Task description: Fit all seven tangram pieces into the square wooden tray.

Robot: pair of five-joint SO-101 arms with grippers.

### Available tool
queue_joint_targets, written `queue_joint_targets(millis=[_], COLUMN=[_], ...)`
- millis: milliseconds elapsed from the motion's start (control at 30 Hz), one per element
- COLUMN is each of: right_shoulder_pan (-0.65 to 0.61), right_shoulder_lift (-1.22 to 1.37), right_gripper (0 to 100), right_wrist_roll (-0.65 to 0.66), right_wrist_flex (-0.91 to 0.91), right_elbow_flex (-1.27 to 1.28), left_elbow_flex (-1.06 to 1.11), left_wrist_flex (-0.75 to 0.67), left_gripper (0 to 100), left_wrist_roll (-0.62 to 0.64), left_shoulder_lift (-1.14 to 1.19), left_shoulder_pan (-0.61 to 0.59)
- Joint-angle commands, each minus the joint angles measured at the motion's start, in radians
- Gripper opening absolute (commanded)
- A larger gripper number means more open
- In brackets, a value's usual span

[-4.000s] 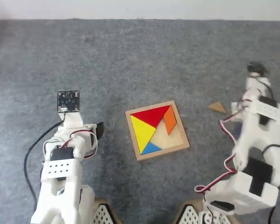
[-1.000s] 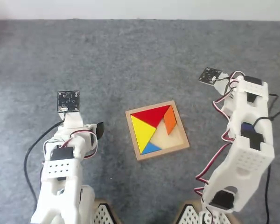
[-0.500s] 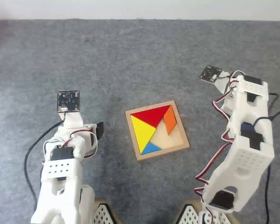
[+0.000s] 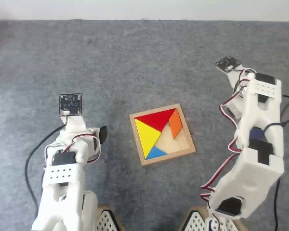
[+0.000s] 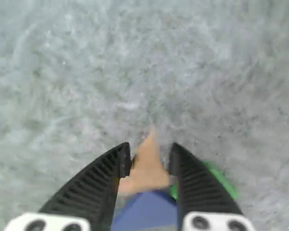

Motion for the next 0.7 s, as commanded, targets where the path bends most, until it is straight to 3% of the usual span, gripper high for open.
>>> queue_joint_targets(millis=[0,167,300,467,667], right_shoulder_pan=[0.008,0.012,0.005,0.035,0.041], right_shoulder_lift=[-0.041,-0.033,-0.027,-0.027,-0.027], right_gripper=[18.2,9.4,15.0,18.7,18.8], right_wrist_roll=[-0.077,-0.137,-0.143,-0.186,-0.19], right_wrist_flex=[-0.039,-0.059,0.027,-0.114,-0.145], right_elbow_flex=[0.002,0.003,0.023,0.08,0.078], left_elbow_flex=[-0.004,-0.004,-0.004,-0.004,-0.004], left_wrist_flex=[-0.021,-0.021,-0.021,-0.021,-0.021], left_gripper=[27,27,27,27,27], left_wrist_roll=[-0.008,-0.008,-0.008,-0.008,-0.008], left_shoulder_lift=[-0.011,-0.011,-0.011,-0.011,-0.011], left_shoulder_pan=[0.0,-0.002,-0.002,-0.002,-0.002])
